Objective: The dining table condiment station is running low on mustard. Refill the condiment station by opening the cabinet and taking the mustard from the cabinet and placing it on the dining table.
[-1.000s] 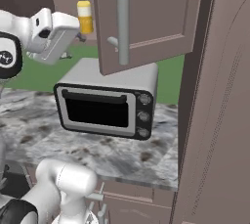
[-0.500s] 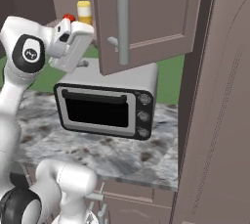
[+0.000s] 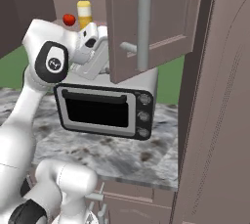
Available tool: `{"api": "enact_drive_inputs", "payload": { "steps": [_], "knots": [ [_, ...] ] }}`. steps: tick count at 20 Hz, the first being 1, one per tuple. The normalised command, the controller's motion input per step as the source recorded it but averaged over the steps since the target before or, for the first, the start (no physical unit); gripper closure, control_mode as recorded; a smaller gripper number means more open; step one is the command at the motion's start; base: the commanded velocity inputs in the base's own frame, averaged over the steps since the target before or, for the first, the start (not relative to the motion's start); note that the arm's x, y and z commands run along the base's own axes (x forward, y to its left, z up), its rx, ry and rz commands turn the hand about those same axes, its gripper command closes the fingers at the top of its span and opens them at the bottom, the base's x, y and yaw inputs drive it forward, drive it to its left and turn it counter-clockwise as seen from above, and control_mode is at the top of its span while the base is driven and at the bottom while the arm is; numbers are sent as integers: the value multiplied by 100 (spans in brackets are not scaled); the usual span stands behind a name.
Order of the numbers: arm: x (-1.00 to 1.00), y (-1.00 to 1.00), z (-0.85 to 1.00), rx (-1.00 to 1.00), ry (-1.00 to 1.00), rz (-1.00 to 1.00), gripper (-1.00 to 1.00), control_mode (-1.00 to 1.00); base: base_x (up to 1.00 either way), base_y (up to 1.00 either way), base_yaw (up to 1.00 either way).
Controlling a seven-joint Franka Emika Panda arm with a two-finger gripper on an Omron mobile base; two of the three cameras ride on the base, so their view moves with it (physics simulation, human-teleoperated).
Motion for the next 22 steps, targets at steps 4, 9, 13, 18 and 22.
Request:
{"api": "enact_drive_inputs", "payload": {
  "steps": [4,9,13,18,22],
  "knots": [
    [-50,-76,0,0,0,0,-100,-100,0,0,0],
    [-10,-84,0,0,1,0,-100,-100,0,0,0],
    [0,-81,0,0,5,0,-100,-100,0,0,0],
    [0,-70,0,0,2,0,-100,-100,0,0,0],
    [0,-29,-3,0,0,4,-100,-100,0,0,0]
  ]
}}
